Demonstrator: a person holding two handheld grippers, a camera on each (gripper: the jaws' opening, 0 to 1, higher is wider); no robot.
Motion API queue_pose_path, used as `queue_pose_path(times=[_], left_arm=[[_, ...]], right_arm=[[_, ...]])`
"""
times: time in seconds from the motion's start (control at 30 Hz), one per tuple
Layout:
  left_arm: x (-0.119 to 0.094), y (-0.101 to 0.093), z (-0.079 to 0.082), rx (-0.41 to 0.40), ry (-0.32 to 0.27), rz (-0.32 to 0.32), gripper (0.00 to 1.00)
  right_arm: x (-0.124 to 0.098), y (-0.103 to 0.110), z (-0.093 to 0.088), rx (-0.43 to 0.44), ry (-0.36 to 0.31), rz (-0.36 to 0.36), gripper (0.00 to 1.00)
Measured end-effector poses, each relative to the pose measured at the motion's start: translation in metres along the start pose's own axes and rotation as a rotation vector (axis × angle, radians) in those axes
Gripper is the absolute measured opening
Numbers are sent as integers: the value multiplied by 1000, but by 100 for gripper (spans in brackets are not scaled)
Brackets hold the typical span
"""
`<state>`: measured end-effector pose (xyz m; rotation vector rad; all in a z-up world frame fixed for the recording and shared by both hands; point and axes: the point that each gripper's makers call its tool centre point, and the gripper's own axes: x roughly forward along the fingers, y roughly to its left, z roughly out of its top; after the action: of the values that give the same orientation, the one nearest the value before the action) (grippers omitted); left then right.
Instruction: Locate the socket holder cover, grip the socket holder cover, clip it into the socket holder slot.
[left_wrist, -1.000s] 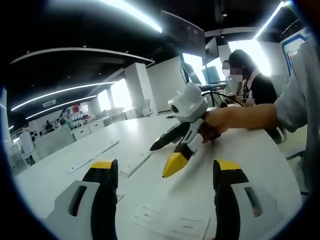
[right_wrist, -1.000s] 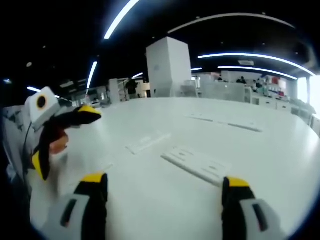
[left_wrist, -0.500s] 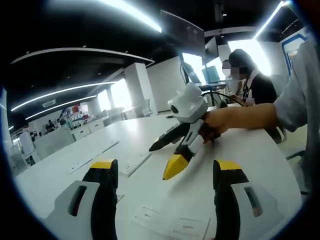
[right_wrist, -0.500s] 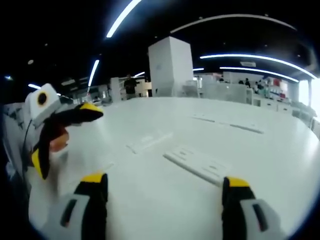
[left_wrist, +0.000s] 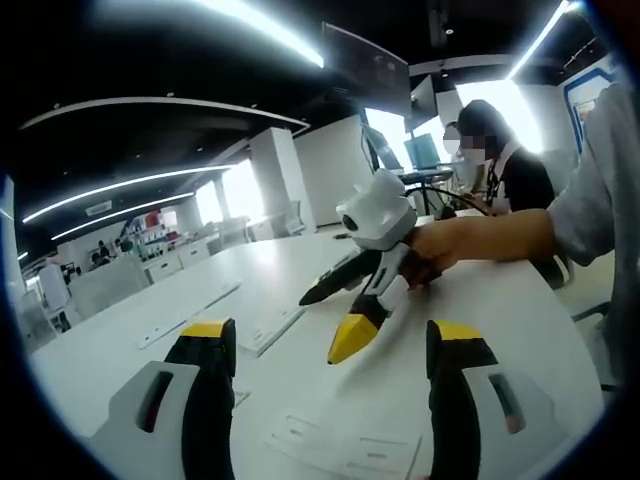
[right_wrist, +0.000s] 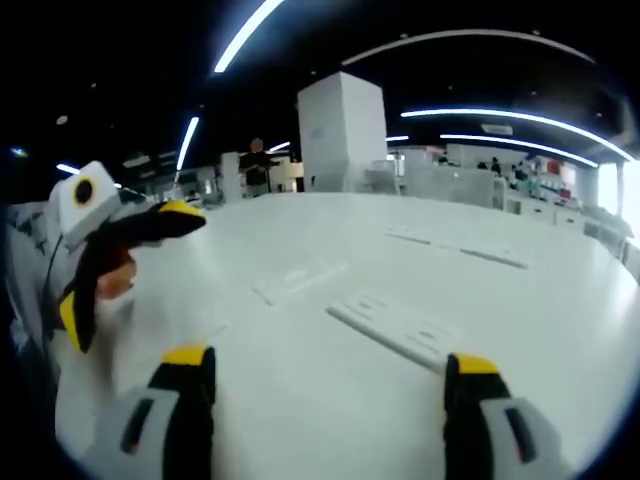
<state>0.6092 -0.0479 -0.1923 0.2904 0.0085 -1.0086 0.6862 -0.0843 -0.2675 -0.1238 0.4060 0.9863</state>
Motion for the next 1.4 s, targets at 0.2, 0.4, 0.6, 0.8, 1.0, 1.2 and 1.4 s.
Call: queue_pose_path(times=[0.2, 0.4, 0.6, 0.8, 1.0, 1.2, 1.4], left_arm=[[0, -1, -1, -4, 2, -3, 77], [0, -1, -1, -5, -1, -4, 77], [0, 0, 0, -5, -3, -3, 78], [1, 4, -1, -18, -7, 3, 81], [2, 2, -3, -24, -7, -13, 83], [1, 4, -9, -25, 35, -27, 88], [-3, 5, -14, -2, 76, -57, 93]], right_arm=[[1, 1, -2, -20, 10, -10, 95], [2, 3, -3, -31, 16, -17, 95], [2, 5, -4, -34, 17, -24, 95], [3, 6, -5, -49, 22, -30, 95], [-4, 1, 8, -52, -23, -56, 92], [-7, -4, 16, -23, -66, -68, 93], [-5, -4, 14, -37, -55, -66, 94]])
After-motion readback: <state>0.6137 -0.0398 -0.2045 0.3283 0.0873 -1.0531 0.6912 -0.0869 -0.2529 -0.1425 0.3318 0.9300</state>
